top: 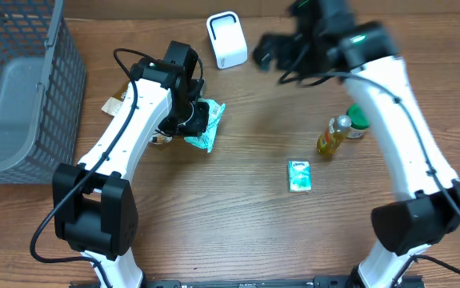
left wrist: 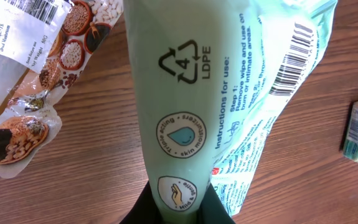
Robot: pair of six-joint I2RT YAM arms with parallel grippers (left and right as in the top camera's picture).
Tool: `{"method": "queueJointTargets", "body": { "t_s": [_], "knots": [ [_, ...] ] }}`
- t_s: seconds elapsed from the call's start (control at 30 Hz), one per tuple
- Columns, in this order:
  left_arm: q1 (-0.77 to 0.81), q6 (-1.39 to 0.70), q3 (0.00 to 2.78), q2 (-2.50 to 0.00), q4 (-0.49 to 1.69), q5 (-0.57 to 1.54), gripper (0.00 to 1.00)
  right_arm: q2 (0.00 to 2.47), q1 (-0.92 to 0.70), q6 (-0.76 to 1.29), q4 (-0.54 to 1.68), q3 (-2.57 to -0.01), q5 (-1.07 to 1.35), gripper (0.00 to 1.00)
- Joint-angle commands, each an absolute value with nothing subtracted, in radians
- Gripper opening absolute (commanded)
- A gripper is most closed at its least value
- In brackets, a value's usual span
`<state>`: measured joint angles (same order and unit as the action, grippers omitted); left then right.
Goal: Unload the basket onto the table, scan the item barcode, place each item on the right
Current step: 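Lift the wipe pack toward the white scanner with the left gripper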
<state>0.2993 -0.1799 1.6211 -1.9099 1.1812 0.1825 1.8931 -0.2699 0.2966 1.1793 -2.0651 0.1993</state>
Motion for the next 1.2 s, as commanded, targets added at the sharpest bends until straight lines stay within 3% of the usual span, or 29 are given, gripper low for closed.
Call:
{"method": "queueJointTargets", "body": {
  "t_s": [0.0, 0.33, 0.57, 0.9, 1.17],
  "knots": [
    [0.295, -0.197, 1.649, -1.900, 1.166, 0.184, 0.04, 1.872, -0.162, 0.279, 1.229, -2.121, 0.124, 1.00],
    [0.320, -0.198, 1.806, -1.900, 1.158, 0.019, 0.04, 1.874, 0.076, 0.279, 1.406, -2.111, 0.075, 1.00],
    [0.377, -0.177, 1.941, -1.900, 1.198, -0.033, 0.04, 1.874, 0.113, 0.279, 1.401, -2.111, 0.075, 1.00],
    [0.393, -0.141, 1.890, -1.906, 1.411, 0.102, 0.04, 1.874, 0.113, 0.279, 1.401, -2.111, 0.075, 1.00],
    [0.391, -0.078, 1.813, -1.906, 1.423, 0.261, 0.04, 1.874, 0.113, 0.279, 1.401, -2.111, 0.075, 1.00]
  ]
}}
